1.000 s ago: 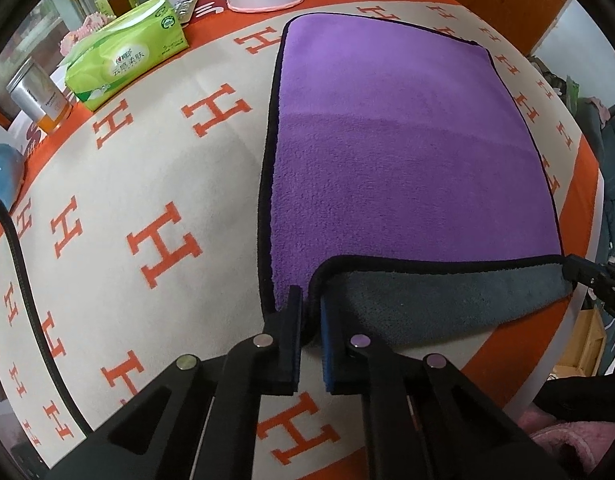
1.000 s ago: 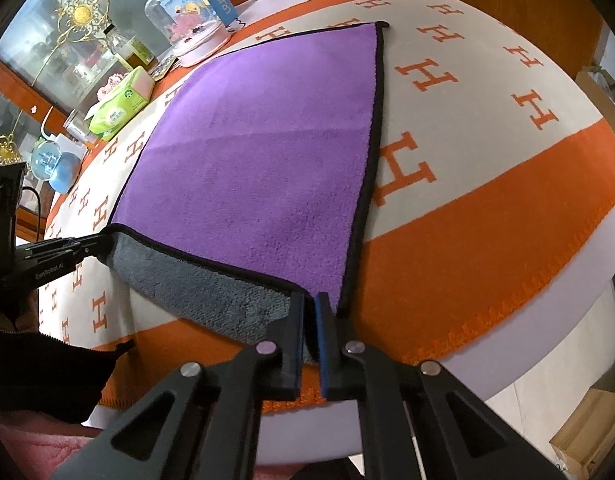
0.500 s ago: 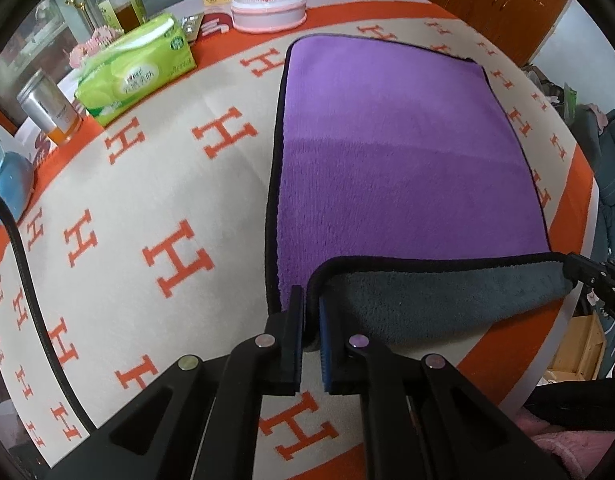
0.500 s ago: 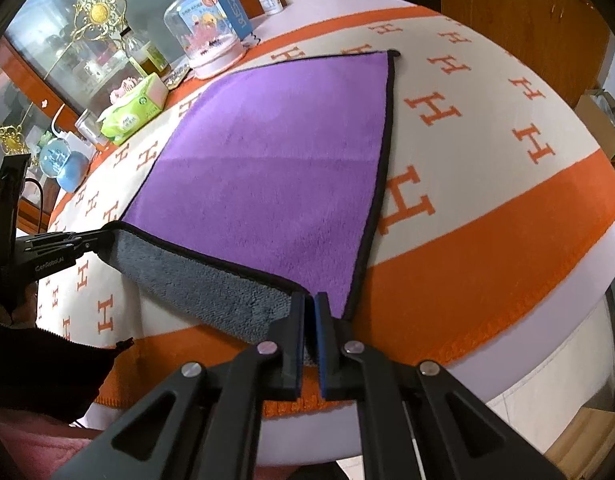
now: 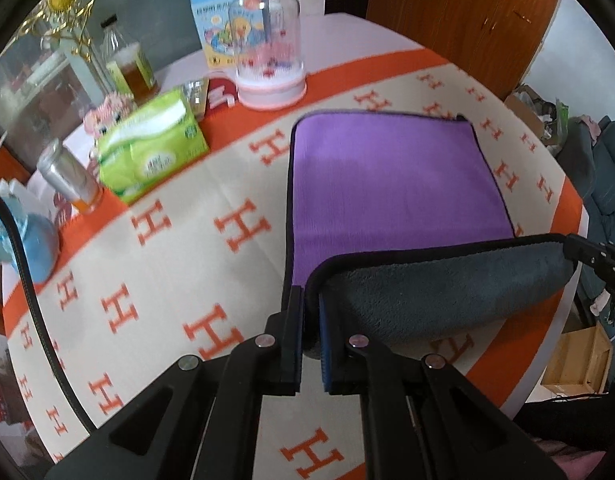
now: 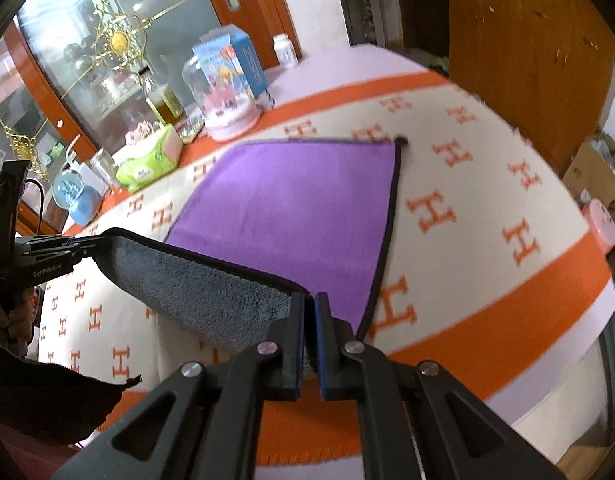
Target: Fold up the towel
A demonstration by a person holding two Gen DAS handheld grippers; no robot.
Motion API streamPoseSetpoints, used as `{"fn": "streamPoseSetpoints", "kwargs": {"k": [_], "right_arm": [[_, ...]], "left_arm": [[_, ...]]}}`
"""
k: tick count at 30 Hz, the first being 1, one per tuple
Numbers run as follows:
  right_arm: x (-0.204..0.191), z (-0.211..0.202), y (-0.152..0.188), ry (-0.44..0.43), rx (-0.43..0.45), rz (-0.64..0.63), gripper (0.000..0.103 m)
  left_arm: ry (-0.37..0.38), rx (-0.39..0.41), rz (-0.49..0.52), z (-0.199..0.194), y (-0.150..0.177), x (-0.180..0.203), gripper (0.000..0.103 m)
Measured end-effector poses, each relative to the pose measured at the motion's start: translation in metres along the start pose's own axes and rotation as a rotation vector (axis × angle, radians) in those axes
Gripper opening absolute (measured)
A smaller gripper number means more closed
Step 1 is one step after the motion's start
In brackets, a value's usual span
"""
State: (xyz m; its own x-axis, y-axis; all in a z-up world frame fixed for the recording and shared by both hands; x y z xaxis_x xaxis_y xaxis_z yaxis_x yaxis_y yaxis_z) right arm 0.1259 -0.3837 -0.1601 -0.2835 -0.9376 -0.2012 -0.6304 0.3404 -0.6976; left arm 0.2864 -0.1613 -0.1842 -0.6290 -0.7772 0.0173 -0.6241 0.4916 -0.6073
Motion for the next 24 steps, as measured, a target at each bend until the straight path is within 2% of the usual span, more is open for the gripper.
{"fn": "streamPoseSetpoints", "kwargs": {"k": [4, 12, 19, 24], "right_arm": [[0.001, 0.000, -0.025, 0.000, 0.050, -0.025, 0.004], [0.012, 0.007, -0.073, 0.029, 0.168, -0.047, 0.004], [0.021, 0.029, -0.103, 0.073, 0.253, -0.093, 0.004], [0.028, 0.053, -0.113, 0.099, 0.278, -0.112, 0.004]], "left_arm": [[-0.005, 0.029, 0.008, 0.001, -0.028, -0.003, 0.005], [0.008, 0.140, 0.012, 0.013, -0.086, -0.005, 0.005], [-0.002, 0.193, 0.000, 0.039, -0.117, -0.006, 0.005], [-0.015, 0.215, -0.015, 0.062, -0.133, -0.009, 0.005]]}}
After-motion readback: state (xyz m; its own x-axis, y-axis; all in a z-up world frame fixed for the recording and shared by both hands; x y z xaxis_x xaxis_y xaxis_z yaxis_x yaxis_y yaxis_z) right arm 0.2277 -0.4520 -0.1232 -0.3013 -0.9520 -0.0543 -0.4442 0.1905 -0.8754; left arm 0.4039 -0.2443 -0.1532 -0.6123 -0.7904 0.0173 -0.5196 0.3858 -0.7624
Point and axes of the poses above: each gripper's, at about its wrist camera, not at the fingertips, and z roughly the way its jaws point, x to its right, y to its underside, the point moved 6 cm from there along z, roughly the way its jaws point, and after that the axes turned 14 degrees about x, right-handed, at the moved point
